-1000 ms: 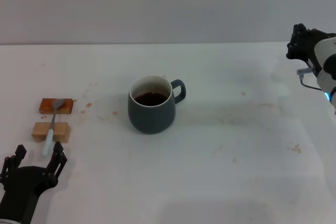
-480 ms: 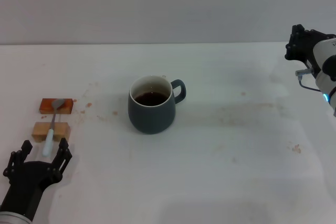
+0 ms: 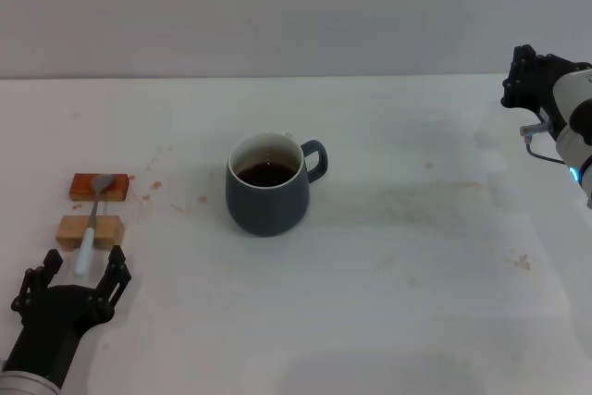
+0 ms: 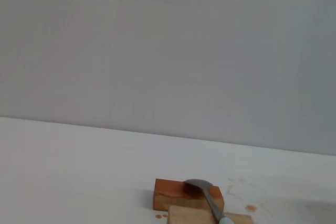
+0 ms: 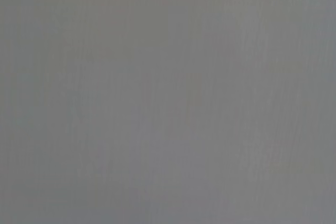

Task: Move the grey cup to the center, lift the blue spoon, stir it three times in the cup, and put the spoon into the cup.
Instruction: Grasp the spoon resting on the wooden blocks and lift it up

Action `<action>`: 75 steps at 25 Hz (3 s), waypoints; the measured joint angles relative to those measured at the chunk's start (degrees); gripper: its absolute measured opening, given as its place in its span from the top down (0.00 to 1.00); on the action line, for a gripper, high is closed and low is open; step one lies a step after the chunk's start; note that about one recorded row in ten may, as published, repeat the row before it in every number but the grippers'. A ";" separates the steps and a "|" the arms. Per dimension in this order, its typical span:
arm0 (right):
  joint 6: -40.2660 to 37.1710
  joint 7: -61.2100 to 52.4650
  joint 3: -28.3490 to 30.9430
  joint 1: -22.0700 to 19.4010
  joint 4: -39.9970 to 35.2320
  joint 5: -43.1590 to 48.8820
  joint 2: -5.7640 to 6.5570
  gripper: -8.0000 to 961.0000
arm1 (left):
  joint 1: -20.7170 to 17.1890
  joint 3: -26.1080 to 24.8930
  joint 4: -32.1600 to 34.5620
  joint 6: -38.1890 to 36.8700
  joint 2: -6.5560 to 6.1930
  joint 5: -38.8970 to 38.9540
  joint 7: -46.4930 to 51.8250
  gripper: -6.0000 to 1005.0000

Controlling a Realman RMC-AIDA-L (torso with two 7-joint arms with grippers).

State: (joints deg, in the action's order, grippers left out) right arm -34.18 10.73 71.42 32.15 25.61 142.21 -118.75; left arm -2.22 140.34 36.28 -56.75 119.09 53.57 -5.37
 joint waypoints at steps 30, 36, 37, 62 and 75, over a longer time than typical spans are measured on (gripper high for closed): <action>0.61 1.49 0.03 -0.92 1.63 -0.01 0.08 0.96 | 0.02 0.23 0.72 0.15 -0.01 0.46 -0.55 0.45; 0.60 1.49 0.03 -0.89 1.71 -0.01 0.10 0.96 | 0.01 0.39 0.72 0.14 0.00 0.48 -0.67 0.54; 0.60 1.49 0.03 -0.91 1.72 -0.01 0.10 0.96 | 0.00 0.41 0.72 0.14 0.00 0.48 -0.67 0.56; 1.20 1.49 0.03 -0.60 1.88 -0.01 0.01 0.96 | 0.29 0.46 0.50 0.14 0.00 1.28 -0.78 0.62; 1.23 1.49 0.03 -0.80 2.18 -0.01 -0.07 0.96 | 0.29 0.46 0.79 0.14 0.00 2.20 -2.19 0.82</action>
State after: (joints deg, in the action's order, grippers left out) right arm -32.95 12.22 71.45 31.35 27.78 142.20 -118.83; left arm -1.93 140.80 37.07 -56.60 119.09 55.77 -7.56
